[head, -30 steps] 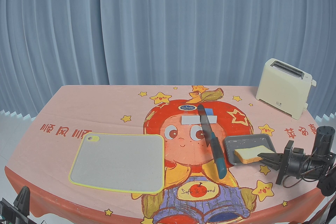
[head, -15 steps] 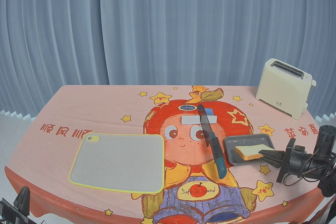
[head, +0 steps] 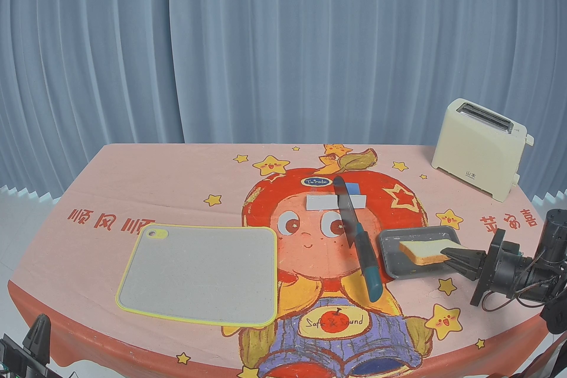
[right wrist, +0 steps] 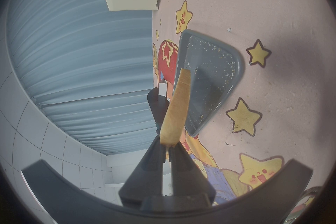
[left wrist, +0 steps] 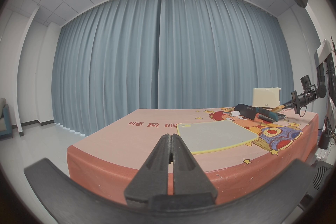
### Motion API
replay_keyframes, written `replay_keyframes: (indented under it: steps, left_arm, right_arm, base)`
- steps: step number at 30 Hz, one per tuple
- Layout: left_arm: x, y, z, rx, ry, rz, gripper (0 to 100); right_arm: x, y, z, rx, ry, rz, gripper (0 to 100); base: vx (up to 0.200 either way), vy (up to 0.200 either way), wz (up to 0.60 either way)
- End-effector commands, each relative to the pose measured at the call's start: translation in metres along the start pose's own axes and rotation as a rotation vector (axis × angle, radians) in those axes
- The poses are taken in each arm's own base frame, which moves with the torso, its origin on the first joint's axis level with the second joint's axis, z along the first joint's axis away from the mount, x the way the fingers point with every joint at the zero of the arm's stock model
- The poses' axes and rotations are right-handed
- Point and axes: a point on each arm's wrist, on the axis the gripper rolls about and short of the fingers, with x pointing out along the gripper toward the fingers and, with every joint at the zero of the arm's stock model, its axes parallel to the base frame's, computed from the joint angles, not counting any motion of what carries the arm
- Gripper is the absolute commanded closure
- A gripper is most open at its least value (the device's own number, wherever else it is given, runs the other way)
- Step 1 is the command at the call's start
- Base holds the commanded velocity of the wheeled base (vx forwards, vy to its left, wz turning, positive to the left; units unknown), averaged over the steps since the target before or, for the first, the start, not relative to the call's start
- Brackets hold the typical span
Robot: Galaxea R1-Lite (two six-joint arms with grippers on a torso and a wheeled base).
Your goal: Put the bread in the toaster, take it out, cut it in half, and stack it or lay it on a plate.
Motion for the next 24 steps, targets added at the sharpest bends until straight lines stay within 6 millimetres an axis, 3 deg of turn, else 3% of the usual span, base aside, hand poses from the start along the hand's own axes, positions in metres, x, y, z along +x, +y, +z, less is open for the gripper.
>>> replay_keyframes:
  steps: [1, 24]
  left_arm:
    - [0.0006, 0.0, -0.0051, 0.0, 0.009, 0.0, 100]
    - [0.0007, 0.0, -0.0051, 0.0, 0.01, 0.0, 100]
  right_arm:
    - [-0.0034, -0.0026, -0.0019, 0.003, 0.0, -0.006, 100]
    - [-0.0043, -0.0021, -0.0026, -0.003, 0.0, -0.004, 100]
  base:
    - [0.0, 0.0, 0.0]
    - [0.0, 0.0, 0.0]
